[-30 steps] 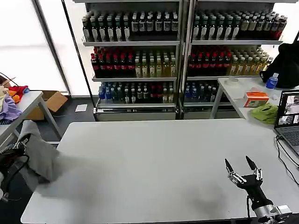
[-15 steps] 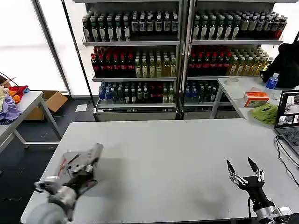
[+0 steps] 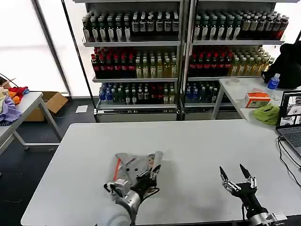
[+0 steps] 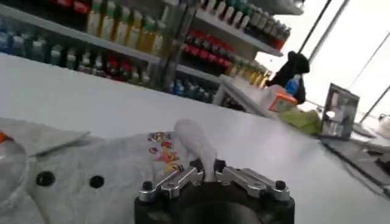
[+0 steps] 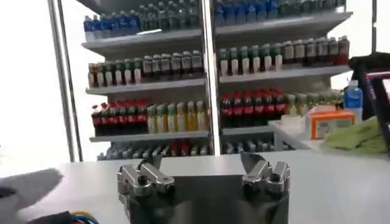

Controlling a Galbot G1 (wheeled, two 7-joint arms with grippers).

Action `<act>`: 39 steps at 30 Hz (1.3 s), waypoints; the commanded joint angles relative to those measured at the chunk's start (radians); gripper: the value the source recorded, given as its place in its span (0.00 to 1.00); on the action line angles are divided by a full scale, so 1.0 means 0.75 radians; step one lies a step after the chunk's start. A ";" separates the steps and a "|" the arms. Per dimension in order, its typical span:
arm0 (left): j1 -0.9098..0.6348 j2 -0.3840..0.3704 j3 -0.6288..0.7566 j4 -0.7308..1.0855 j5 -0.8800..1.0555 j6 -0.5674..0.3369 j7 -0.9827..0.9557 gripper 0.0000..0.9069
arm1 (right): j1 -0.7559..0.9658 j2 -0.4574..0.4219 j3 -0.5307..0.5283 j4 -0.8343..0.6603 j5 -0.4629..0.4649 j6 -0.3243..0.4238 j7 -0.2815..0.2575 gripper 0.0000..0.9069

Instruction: Fold and organize the clothes.

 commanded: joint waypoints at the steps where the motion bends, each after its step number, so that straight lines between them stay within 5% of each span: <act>1: -0.234 -0.150 0.105 0.068 0.020 -0.123 -0.049 1.00 | 0.004 -0.008 -0.238 0.109 0.083 -0.262 0.089 1.00; 8: -0.134 -0.099 -0.055 -0.054 0.034 -0.122 0.045 1.00 | 0.103 -0.026 -0.394 0.098 0.146 -0.346 0.134 1.00; 16: 0.087 -0.009 -0.429 -0.208 0.127 -0.135 0.121 1.00 | 0.280 -0.007 -0.549 -0.004 0.147 -0.456 0.290 1.00; 25: 0.273 -0.068 -0.757 -0.258 0.279 -0.152 0.171 1.00 | 0.439 0.059 -0.704 -0.194 0.209 -0.479 0.483 0.99; 27: 0.294 -0.072 -0.797 -0.258 0.278 -0.166 0.172 1.00 | 0.456 0.058 -0.711 -0.216 0.238 -0.484 0.482 0.88; 28: 0.301 -0.076 -0.819 -0.260 0.275 -0.166 0.174 1.00 | 0.463 0.058 -0.715 -0.225 0.239 -0.482 0.479 0.50; 30: 0.312 -0.082 -0.841 -0.261 0.269 -0.171 0.173 1.00 | 0.471 0.058 -0.722 -0.231 0.252 -0.481 0.476 0.00; 39: 0.334 -0.080 -0.851 -0.265 0.168 -0.150 0.164 1.00 | 0.470 0.040 -0.720 -0.224 0.318 -0.472 0.466 0.00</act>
